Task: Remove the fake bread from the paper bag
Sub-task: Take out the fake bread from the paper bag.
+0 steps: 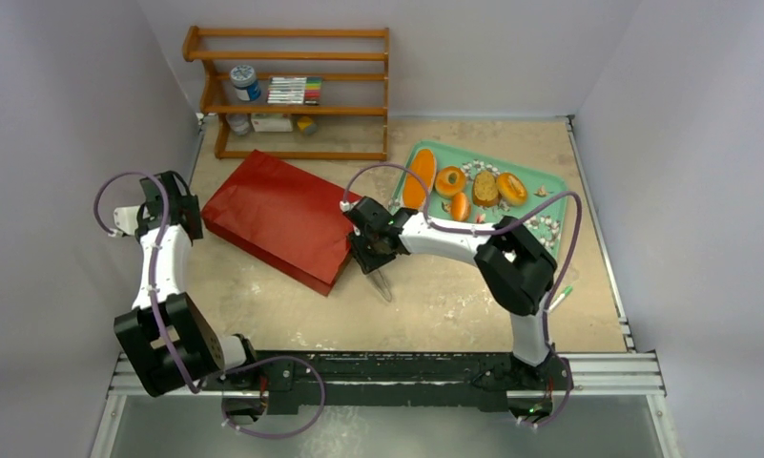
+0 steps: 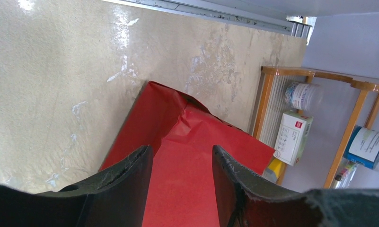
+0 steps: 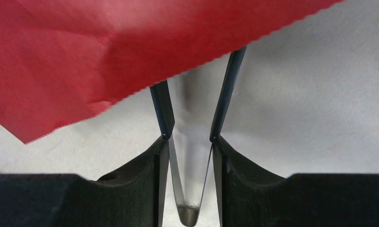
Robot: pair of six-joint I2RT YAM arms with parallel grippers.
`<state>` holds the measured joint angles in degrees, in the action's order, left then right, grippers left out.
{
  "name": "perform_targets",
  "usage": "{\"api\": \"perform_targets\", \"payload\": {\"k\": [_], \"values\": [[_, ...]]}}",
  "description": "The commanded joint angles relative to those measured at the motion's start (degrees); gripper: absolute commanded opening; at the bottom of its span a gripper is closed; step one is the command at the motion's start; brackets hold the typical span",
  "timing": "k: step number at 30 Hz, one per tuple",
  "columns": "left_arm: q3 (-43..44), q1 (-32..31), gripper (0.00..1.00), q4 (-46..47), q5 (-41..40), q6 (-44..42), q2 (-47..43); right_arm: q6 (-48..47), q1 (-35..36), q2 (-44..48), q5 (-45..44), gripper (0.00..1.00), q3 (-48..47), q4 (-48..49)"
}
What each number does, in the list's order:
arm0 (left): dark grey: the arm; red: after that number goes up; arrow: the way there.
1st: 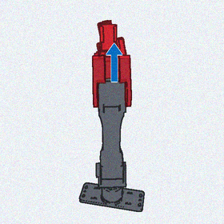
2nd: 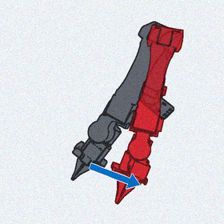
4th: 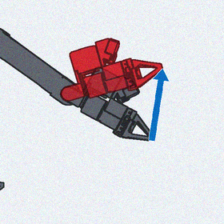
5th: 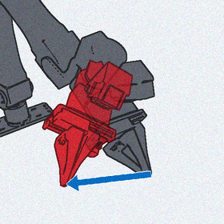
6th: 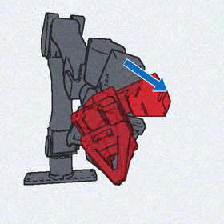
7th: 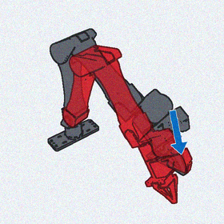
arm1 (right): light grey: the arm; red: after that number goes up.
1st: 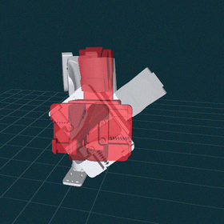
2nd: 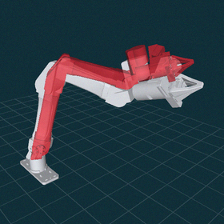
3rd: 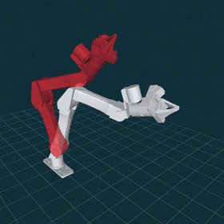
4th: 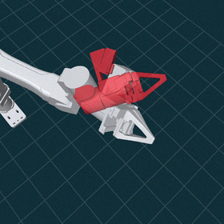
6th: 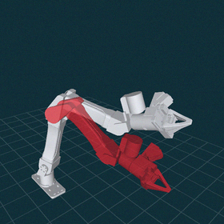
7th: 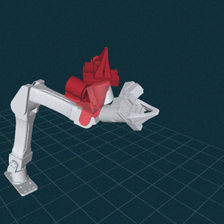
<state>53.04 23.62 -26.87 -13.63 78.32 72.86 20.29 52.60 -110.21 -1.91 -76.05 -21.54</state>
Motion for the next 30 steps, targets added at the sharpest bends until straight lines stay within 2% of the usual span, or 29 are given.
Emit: {"api": "perform_targets", "payload": {"k": [1, 15, 23, 27, 30], "values": [[2.8, -0.6, 0.49, 4.3, -1.5, -1.0, 1.4, -2.0, -0.5, -3.5, 1.3, 0.39, -6.6, -3.6], [2.4, -2.9, 0.49, 8.6, -3.9, -0.5, 6.7, -2.4, -0.8, -15.5, 1.2, 0.43, -22.9, -10.7], [3.5, -5.8, 0.49, 8.7, -6.1, -1.5, 10.8, -1.4, -1.7, -19.9, 2.7, 0.43, -26.5, -10.6], [4.8, -6.8, 0.49, 7.8, -7.1, -2.1, 12.5, -1.5, -2.3, -20.2, 4.7, 0.36, -26.2, -9.5], [5.4, -7.6, 0.49, 6.8, -7.8, -2.5, 13.0, -1.7, -2.6, -19.1, 5.6, 0.22, -25.0, -8.3]]}}
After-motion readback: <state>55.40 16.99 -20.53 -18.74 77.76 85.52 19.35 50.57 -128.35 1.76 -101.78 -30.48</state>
